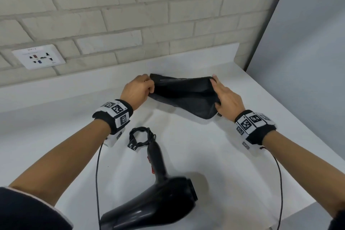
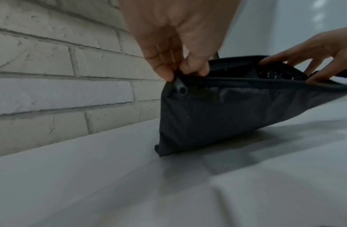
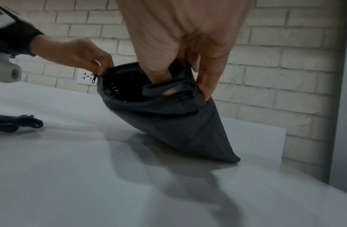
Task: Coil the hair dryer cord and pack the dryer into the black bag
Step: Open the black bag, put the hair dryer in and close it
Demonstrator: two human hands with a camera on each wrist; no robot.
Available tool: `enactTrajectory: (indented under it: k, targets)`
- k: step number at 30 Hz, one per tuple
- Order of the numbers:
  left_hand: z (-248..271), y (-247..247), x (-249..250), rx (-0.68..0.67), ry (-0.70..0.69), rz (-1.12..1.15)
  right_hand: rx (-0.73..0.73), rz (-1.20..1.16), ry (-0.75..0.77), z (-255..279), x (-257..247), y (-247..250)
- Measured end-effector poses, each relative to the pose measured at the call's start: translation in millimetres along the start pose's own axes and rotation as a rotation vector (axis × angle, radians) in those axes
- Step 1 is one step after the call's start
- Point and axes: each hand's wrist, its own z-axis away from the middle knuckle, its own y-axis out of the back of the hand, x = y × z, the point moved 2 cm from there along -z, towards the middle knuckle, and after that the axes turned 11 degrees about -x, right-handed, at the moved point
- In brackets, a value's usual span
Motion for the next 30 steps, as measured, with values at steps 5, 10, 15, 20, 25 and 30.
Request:
enactTrajectory:
  k: [5,10,15,20,25,30]
  targets:
    - [-10.7,8.2,7.6,0.120,0.060,-0.048,0.103,0.049,0.051,0.0,-9.1,7.7]
    - [-4.7,0.5,13.3,0.060,0.078,-0.060,0.167,0.066,0.066,8.5,-10.4,0.5]
    - [13.5,-23.3,6.6,-0.202,0.158,-0.120,-0.008,0.104,0.077,18.3,-10.3,-26.8]
    - [24.5,-40.7,-1.5,-0.468,0.296,0.092,-0.234,0.144,0.103,17.0,-25.5,-46.2]
    - [35.8,-24.3,-4.8,-0.513,0.335,0.252,-0.387,0.205,0.110,8.4,-37.1,-47.6]
    - [68.5,4.5,-2.9,-0.443,0.424,0.390,-0.369,0.138,0.072,2.2,-38.5,-40.6]
